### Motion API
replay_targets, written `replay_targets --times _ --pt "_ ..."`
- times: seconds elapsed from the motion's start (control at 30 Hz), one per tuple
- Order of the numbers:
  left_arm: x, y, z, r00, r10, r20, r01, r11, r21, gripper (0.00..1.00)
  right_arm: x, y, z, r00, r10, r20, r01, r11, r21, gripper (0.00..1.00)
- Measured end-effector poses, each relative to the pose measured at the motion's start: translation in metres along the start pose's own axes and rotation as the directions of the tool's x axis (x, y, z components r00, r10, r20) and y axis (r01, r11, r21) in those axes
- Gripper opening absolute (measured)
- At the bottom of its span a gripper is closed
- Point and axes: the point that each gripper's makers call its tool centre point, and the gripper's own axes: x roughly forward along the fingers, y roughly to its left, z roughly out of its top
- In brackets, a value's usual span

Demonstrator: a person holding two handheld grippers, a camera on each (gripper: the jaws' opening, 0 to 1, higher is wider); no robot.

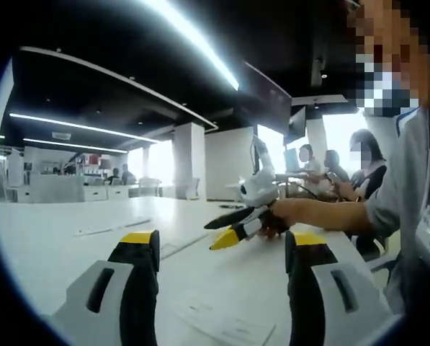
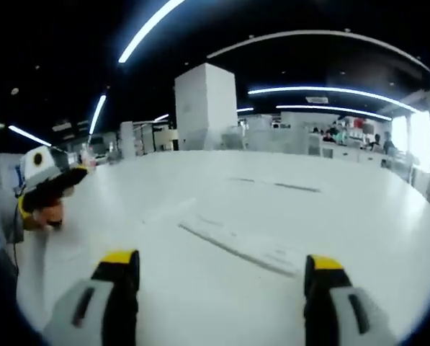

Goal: Locate the socket holder cover, grip the socket holder cover, clip it into the socket holder slot.

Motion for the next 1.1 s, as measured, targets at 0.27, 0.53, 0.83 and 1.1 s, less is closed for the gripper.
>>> replay_targets --times 0.27,0.53,0.83,1.1 --pt "0.0 -0.001 0.002 1.0 0.001 0.006 -0.001 1.0 0.0 0.69 -0.003 -0.006 0.004 1.0 0.001 0.016 -0.002 0.998 0.057 0.95" --pt "0.001 -0.004 0.0 1.0 -0.004 0.001 0.004 1.0 0.002 0.68 0.001 -0.002 -0.003 1.0 0.016 -0.018 -0.015 0.998 0.057 0.95" --pt "0.001 -0.007 0.002 1.0 -0.005 0.002 0.005 1.0 0.018 0.68 0.001 0.0 -0.004 1.0 0.018 -0.025 -0.017 0.999 0.046 0.95" --pt "0.002 -0.009 0.001 1.0 -0.014 -0.003 0.014 1.0 0.019 0.68 0.0 0.005 -0.004 0.999 0.025 -0.03 -0.024 0.999 0.027 0.95"
